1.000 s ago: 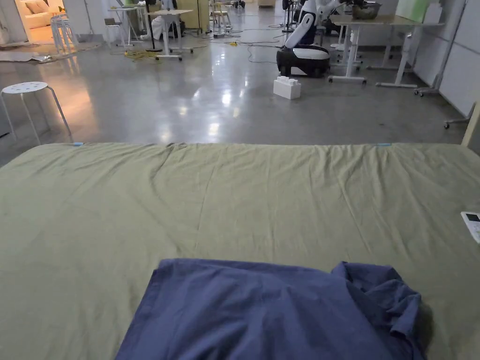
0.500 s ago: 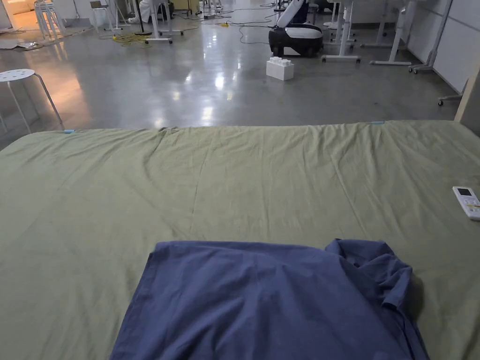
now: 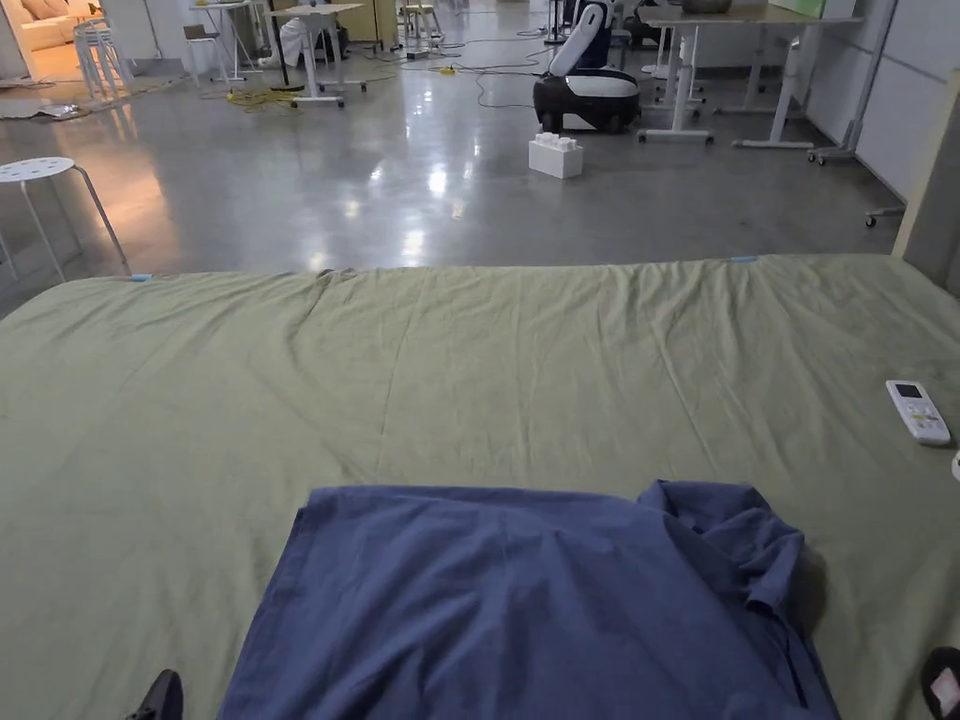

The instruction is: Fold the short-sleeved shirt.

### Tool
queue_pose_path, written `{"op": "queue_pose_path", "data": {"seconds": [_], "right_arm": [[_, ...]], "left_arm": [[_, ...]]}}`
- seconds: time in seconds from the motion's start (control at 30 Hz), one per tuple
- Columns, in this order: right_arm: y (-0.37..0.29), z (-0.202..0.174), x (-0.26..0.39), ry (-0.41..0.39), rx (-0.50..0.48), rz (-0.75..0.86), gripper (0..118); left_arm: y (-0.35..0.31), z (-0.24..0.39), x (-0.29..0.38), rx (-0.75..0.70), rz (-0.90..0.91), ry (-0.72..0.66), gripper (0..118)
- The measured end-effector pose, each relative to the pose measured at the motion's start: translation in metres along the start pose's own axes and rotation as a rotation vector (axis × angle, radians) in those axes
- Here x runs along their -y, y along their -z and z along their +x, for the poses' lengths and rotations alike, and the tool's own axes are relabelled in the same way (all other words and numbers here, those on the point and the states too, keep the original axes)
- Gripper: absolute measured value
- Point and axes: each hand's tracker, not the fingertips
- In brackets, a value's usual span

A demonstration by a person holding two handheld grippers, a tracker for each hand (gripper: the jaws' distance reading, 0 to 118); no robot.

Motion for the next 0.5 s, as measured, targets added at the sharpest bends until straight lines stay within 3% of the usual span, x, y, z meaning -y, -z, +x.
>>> {"op": "queue_pose_path", "data": {"seconds": [0.13,0.2,0.3,0.33,0.37,0.43,0.5], "right_arm": [[-0.013,-0.021,-0.003,-0.062,-0.022,0.014,91],[-0.018,-0.021,-0.001,-0.069,-0.062,0.020,80],[-0.027,-0.029,-0.003,-0.091,-0.060,-0.005,42],[-0.029,-0.031,-0.002,-0.106,-0.043,-0.007,25],[-0.033,-0.033,-0.001,-0.120,-0.033,-0.004,16],[-0.035,-0.033,0.000,-0.133,-0.049,-0.013,6],[-0.036,-0.033,0.002,-0.132,-0.052,-0.023,2]], "left_arm": [[-0.015,0.021,-0.013,0.044,0.014,-0.046,102],[-0.023,0.028,-0.022,0.040,0.007,-0.039,98],[-0.034,0.030,-0.031,0.071,0.023,-0.004,68],[-0.036,0.030,-0.031,0.080,0.024,0.006,55],[-0.040,0.030,-0.032,0.072,0.024,0.032,41],[-0.044,0.033,-0.033,0.093,0.015,0.043,0],[-0.047,0.033,-0.034,0.106,0.029,0.062,0]]}}
